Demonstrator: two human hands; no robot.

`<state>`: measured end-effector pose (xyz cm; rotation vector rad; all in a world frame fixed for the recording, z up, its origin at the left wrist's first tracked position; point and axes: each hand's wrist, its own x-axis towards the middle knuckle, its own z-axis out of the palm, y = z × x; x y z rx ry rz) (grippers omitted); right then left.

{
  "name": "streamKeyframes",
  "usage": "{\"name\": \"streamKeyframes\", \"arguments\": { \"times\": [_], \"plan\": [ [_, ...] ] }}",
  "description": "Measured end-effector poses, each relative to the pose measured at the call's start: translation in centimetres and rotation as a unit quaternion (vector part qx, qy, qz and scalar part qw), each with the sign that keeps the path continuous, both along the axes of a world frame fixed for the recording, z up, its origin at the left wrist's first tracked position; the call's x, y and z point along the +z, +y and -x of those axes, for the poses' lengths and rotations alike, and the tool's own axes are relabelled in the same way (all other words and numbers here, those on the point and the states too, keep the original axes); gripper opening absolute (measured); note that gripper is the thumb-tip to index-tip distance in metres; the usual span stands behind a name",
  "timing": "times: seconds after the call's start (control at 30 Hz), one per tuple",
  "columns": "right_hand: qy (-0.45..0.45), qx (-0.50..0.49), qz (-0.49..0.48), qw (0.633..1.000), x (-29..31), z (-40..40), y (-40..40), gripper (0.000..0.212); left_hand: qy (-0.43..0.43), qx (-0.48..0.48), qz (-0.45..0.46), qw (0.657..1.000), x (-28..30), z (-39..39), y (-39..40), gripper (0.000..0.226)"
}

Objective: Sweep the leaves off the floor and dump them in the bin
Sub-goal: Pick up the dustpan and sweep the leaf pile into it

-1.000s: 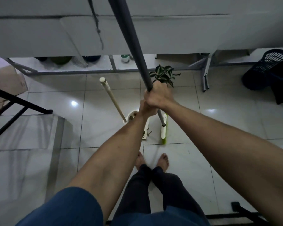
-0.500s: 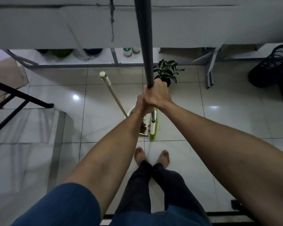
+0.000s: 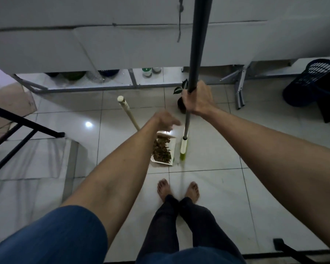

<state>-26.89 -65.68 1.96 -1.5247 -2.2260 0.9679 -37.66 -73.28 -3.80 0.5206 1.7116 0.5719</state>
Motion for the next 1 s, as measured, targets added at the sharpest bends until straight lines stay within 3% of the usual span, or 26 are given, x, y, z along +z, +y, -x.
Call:
{"name": "streamKeyframes", "arguments": {
  "times": [0.13,0.2,0.27,0.37,0.43,0.53,0.6,0.73,0.9,1.0],
  "plan": [
    [-0.035,-0.02,-0.019,0.999,-0.1,-1.1,2.6,0.022,0.054,0.004,0.222,0.974,-3.5,4.9,-5.4,0.044],
    [-0.064,-0.029,-0.019,0.997,-0.8,-1.2,3.5,0.025,0.103,0.02,0.259,0.96,-5.1,7.3,-7.2,0.059],
    [-0.063,-0.03,-0.014,0.997,-1.5,-1.5,4.1,0.033,0.176,0.069,0.213,0.959,-6.7,9.4,-8.1,0.081],
    [-0.064,-0.014,0.009,0.998,-2.8,-1.9,4.6,0.032,0.198,0.202,0.048,0.958,-7.6,11.4,-7.7,0.103],
    [-0.071,-0.008,0.037,0.997,-3.7,-2.5,4.6,0.028,0.165,0.206,-0.043,0.964,-8.0,11.9,-6.6,0.084],
    [-0.064,-0.018,0.047,0.997,-4.7,-3.3,4.6,0.023,0.101,0.187,-0.055,0.976,-8.3,12.0,-5.1,0.037],
    [-0.058,-0.045,0.049,0.996,-5.1,-3.9,4.8,0.024,0.1,0.196,-0.07,0.973,-8.9,12.0,-4.9,0.019],
    [-0.092,-0.072,0.062,0.991,-5.0,-4.0,5.9,0.036,0.142,0.218,-0.078,0.962,-9.6,12.8,-6.0,0.009],
    [-0.119,-0.065,0.112,0.984,-5.3,-3.0,5.3,0.031,0.189,0.259,-0.057,0.946,-9.0,13.0,-8.3,0.016],
    [-0.094,-0.053,0.135,0.985,-5.5,-1.7,3.7,0.019,0.232,0.228,-0.06,0.944,-9.0,12.5,-9.2,0.012]
  ]
}}
